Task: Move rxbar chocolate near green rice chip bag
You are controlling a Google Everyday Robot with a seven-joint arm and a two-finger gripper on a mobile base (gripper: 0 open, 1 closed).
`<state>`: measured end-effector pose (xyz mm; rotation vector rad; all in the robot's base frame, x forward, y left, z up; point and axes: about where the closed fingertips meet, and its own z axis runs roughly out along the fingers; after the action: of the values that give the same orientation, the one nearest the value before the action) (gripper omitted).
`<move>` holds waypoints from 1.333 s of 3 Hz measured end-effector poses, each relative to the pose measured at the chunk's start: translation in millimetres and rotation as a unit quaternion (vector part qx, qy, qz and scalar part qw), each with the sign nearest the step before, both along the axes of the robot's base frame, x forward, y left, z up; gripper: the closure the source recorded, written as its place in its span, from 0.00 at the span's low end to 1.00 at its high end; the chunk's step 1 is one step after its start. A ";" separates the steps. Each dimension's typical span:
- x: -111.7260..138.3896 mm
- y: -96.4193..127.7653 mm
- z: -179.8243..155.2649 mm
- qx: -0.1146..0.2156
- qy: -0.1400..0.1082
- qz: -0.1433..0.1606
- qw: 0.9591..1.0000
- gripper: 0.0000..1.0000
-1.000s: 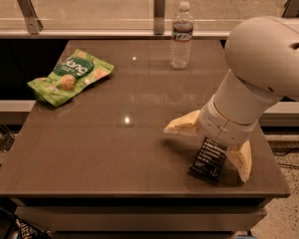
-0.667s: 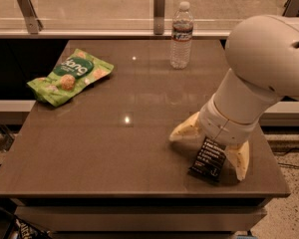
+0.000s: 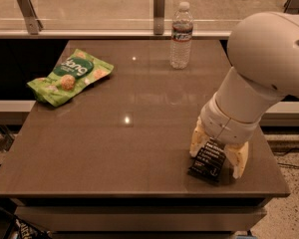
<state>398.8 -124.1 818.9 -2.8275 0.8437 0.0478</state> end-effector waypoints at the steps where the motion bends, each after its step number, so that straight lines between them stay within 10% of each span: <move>1: 0.0 0.0 4.4 0.000 0.000 0.000 1.000 0.87; 4: -0.1 0.1 7.7 0.000 0.000 0.000 1.000 1.00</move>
Offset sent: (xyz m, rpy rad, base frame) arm 0.0000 0.0000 0.0040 0.0000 -0.0001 0.0001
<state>398.8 -124.1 826.6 -2.8277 0.8434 0.0471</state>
